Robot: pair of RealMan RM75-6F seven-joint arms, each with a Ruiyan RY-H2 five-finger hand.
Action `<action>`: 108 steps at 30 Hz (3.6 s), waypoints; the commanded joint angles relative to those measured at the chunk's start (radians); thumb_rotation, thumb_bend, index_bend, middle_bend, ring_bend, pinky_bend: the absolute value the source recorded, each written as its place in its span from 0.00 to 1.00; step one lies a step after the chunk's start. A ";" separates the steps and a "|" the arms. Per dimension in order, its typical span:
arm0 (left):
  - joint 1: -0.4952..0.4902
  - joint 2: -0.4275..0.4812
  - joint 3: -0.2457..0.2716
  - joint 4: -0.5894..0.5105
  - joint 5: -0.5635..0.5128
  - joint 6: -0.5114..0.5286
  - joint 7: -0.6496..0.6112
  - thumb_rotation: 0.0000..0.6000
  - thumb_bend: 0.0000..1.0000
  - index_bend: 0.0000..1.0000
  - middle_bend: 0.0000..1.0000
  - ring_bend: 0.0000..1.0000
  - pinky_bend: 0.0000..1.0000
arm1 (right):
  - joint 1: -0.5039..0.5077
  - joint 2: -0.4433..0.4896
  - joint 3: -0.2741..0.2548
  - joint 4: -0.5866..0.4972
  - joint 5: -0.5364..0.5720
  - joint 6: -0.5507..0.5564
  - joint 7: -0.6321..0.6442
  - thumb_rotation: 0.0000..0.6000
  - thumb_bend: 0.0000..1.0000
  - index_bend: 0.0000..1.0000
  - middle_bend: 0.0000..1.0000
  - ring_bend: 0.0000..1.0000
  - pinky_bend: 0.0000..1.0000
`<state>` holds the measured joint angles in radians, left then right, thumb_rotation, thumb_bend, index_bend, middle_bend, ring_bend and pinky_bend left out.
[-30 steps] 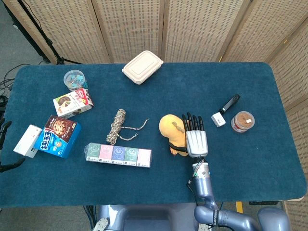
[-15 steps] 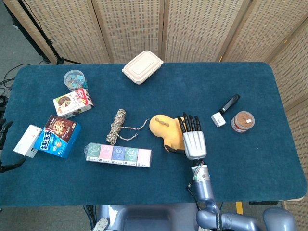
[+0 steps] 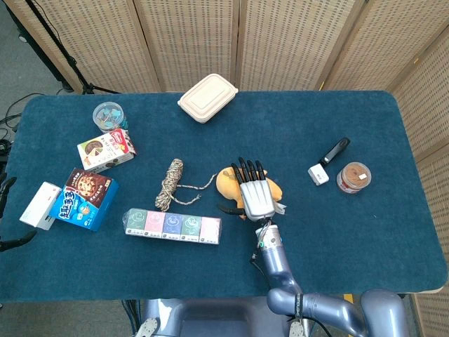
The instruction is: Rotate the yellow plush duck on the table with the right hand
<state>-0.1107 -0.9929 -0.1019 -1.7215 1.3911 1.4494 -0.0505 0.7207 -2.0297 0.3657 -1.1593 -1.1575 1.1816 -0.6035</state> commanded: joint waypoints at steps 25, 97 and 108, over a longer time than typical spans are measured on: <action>0.003 0.003 0.002 -0.005 0.005 0.005 -0.002 1.00 0.02 0.00 0.00 0.00 0.00 | -0.173 0.078 -0.157 -0.107 -0.039 0.162 0.030 0.19 0.09 0.00 0.00 0.00 0.00; 0.001 -0.005 0.006 -0.013 0.000 0.000 0.029 1.00 0.02 0.00 0.00 0.00 0.00 | -0.319 0.174 -0.202 -0.163 -0.104 0.228 0.095 0.23 0.09 0.00 0.00 0.00 0.00; 0.002 -0.005 0.008 -0.016 0.004 0.003 0.031 1.00 0.02 0.00 0.00 0.00 0.00 | -0.298 0.196 -0.170 -0.224 -0.138 0.220 0.083 0.24 0.09 0.00 0.00 0.00 0.00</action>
<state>-0.1085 -0.9980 -0.0939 -1.7375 1.3946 1.4519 -0.0189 0.4170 -1.8356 0.1898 -1.3792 -1.2938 1.4063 -0.5163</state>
